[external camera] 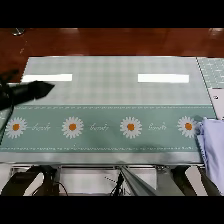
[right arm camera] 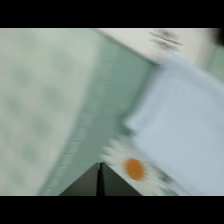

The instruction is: Fold the shirts.

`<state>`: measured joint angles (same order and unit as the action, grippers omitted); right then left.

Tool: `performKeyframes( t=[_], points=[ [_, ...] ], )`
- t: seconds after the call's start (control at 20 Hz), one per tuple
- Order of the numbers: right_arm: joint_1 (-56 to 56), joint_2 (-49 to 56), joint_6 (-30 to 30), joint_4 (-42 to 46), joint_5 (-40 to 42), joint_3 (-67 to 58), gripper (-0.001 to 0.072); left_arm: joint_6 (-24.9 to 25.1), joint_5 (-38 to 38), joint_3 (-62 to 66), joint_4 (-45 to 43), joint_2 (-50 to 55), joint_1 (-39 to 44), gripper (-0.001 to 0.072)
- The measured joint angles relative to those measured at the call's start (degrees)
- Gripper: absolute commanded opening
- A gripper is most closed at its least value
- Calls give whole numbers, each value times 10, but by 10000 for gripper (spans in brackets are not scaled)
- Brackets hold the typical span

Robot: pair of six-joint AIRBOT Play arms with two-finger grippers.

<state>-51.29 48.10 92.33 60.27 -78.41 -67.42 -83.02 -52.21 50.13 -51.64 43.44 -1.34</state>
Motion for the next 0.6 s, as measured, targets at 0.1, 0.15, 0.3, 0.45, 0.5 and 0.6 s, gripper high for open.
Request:
performKeyframes(
  t=[0.1,0.15,0.3,0.45,0.5,0.6],
  points=[
    [143,19,-32,-51,62,-11,21,35,-25,111,30,86,29,24],
    [228,35,-34,-30,81,-13,21,44,-32,158,22,123,49,24],
    [446,110,24,140,83,-4,20,8,-55,237,-104,210,111,25],
    [549,200,68,263,57,5,20,-69,-98,220,-228,255,141,26],
    [562,223,78,280,53,7,21,-86,-110,205,-256,262,146,26],
    [575,252,88,298,55,9,21,-110,-122,179,-279,272,154,26]
  ],
)
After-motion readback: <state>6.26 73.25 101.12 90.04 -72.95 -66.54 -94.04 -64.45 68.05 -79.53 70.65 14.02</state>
